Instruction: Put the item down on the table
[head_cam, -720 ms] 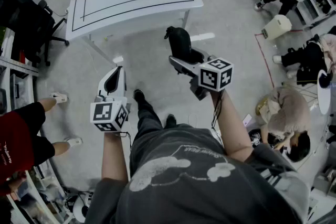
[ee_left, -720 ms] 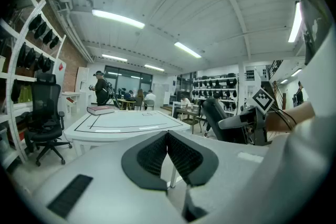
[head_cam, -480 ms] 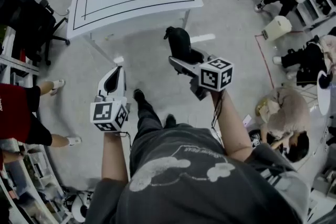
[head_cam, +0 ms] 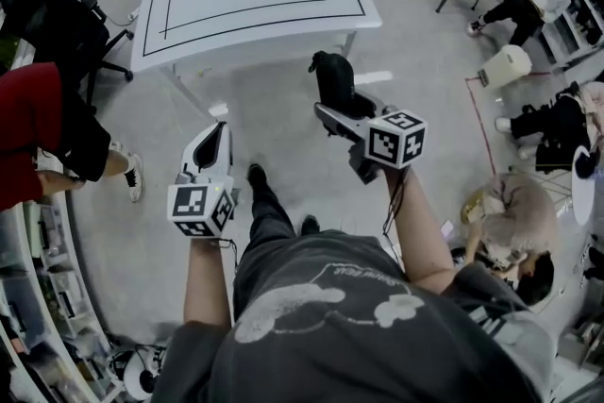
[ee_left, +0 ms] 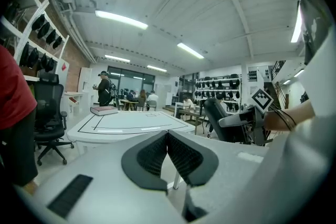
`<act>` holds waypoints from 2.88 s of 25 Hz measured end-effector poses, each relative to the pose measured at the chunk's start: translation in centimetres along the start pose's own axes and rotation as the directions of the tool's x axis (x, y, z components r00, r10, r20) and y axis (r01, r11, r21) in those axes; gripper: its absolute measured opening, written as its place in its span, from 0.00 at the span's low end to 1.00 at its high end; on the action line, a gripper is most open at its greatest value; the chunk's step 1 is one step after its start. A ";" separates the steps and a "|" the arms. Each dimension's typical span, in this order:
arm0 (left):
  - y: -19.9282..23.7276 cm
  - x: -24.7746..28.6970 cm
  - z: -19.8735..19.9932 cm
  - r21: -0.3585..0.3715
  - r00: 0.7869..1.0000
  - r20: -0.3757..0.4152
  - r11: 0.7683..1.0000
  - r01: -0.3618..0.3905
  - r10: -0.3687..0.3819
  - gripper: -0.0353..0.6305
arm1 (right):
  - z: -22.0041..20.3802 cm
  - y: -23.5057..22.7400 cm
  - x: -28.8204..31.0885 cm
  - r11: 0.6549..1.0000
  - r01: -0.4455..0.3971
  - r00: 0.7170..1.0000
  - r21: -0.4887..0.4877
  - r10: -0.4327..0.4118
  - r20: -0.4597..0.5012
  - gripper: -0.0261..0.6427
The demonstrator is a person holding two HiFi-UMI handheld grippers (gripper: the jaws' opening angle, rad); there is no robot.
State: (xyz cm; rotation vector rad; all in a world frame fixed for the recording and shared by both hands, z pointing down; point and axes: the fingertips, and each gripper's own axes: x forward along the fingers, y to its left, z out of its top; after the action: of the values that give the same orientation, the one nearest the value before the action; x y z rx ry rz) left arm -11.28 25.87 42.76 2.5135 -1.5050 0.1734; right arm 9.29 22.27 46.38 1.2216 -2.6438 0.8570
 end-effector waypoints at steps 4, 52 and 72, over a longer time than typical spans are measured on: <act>2.5 2.5 0.6 0.003 1.000 0.002 1.000 0.007 -0.007 0.06 | 1.4 -1.7 2.3 1.000 0.023 1.000 0.000 -0.023 -0.001 0.53; 26.8 38.4 8.8 -0.025 0.997 -0.070 0.999 0.034 -0.035 0.06 | 24.3 -27.0 35.8 0.993 0.107 0.992 -0.051 -0.110 -0.065 0.53; 27.5 52.1 15.4 0.030 0.993 -0.077 0.996 -0.085 0.087 0.06 | 34.1 -42.0 45.2 0.820 -0.074 0.932 -0.568 -0.146 -0.331 0.53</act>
State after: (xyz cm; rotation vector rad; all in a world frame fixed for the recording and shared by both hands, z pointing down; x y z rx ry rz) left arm -10.98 -35.06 41.69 2.4328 -1.5910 0.3032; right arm 14.15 -47.96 51.12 0.8494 -2.2999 0.1976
